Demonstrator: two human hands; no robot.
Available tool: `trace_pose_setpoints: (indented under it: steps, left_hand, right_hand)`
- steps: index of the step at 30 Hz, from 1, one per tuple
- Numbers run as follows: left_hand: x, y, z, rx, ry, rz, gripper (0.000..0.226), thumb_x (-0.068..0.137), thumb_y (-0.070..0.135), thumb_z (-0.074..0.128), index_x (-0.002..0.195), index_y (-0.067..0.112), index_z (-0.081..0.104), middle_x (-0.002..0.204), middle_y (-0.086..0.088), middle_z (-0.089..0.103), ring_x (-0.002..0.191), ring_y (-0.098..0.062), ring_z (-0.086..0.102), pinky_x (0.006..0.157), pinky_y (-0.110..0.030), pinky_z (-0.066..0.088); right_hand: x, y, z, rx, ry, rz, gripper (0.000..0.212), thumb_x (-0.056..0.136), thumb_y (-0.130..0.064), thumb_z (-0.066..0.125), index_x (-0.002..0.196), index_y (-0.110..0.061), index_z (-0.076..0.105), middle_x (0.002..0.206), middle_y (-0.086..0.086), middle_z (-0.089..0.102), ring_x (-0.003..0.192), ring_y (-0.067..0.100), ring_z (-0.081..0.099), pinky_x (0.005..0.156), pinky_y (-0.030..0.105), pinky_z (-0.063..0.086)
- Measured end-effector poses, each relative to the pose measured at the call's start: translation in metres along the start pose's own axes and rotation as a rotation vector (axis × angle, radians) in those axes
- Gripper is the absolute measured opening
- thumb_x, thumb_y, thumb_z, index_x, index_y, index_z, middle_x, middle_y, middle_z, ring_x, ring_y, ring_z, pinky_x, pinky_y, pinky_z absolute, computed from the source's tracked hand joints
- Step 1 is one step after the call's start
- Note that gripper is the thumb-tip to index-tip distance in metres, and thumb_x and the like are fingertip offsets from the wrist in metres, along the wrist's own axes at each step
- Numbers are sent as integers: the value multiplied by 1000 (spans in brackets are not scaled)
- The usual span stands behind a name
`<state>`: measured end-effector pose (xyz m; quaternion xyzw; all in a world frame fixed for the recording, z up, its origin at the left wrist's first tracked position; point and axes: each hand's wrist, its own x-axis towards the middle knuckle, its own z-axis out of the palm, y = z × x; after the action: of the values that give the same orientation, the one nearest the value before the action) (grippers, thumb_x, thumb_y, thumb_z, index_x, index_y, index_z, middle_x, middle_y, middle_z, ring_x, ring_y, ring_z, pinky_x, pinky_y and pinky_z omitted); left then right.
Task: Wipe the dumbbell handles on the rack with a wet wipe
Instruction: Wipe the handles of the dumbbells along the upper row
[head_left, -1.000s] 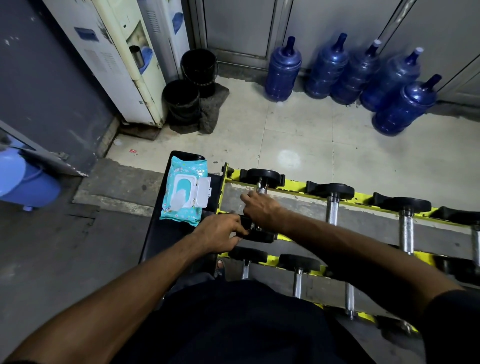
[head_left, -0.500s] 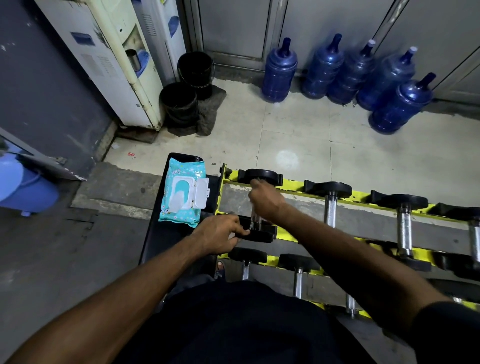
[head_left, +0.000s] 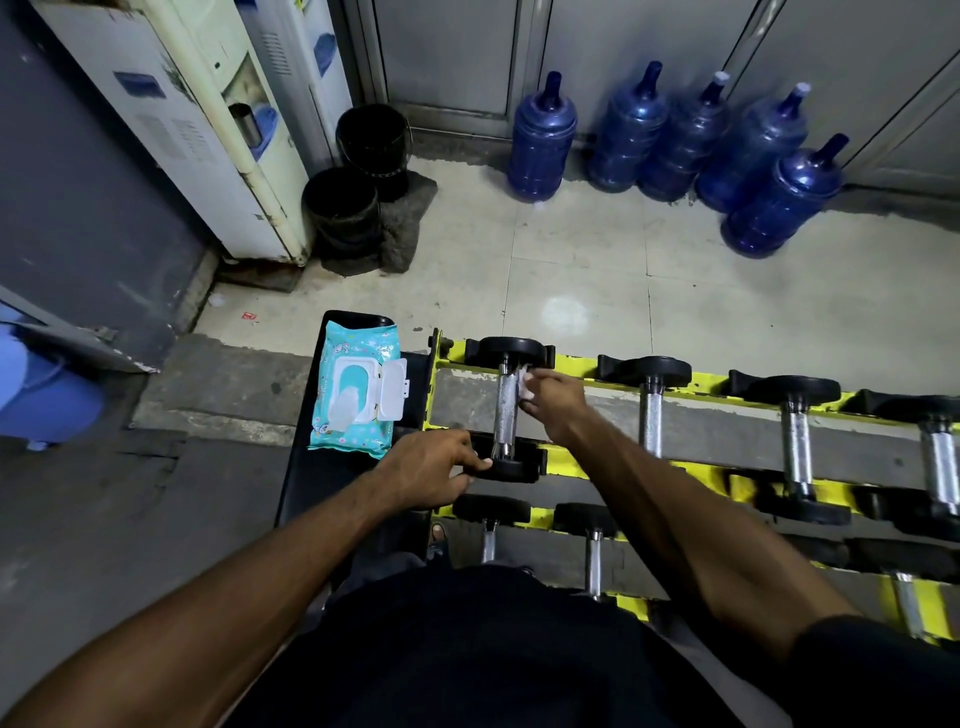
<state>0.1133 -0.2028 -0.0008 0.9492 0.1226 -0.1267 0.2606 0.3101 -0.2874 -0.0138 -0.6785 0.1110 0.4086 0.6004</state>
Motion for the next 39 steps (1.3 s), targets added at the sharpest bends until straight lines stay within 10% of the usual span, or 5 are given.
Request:
trace_pose_setpoints:
  steps: [6, 13, 26, 35, 39]
  left_hand:
    - [2, -1, 0, -13, 18, 5, 29, 91, 39, 61, 119, 41, 69, 105, 15, 62, 93, -9, 62, 75, -34, 53]
    - [1, -2, 1, -6, 8, 3, 32, 89, 39, 60, 120, 43, 68, 106, 15, 62, 95, -10, 62, 76, -36, 54]
    - [0, -1, 0, 21, -3, 17, 35, 91, 37, 59, 125, 42, 65, 112, 14, 61, 101, -9, 61, 81, -35, 53]
    - [-9, -2, 6, 26, -19, 35, 43, 91, 34, 58, 134, 38, 60, 124, 11, 57, 107, -11, 59, 83, -37, 53]
    - [-9, -2, 5, 30, -22, 34, 42, 91, 34, 58, 133, 36, 60, 127, 12, 55, 109, -11, 58, 85, -36, 53]
  right_hand:
    - [-19, 21, -30, -447, -91, 160, 6, 85, 5, 69, 90, 4, 70, 82, 16, 67, 67, 22, 61, 60, 32, 51]
    - [-7, 19, -13, -124, 24, -5, 15, 84, 9, 69, 77, -5, 69, 87, 16, 69, 69, 23, 64, 62, 32, 60]
    - [-7, 8, 0, -1611, -131, -1069, 15, 91, -15, 66, 103, -11, 74, 106, 5, 67, 94, 25, 60, 69, 36, 52]
    - [-26, -2, 15, -2122, -543, -1014, 25, 93, -16, 64, 113, -2, 67, 136, 15, 41, 114, 28, 48, 88, 41, 54]
    - [-36, -8, 21, -2184, -638, -1005, 24, 91, -8, 64, 114, 1, 62, 115, 13, 53, 97, 26, 60, 68, 31, 50]
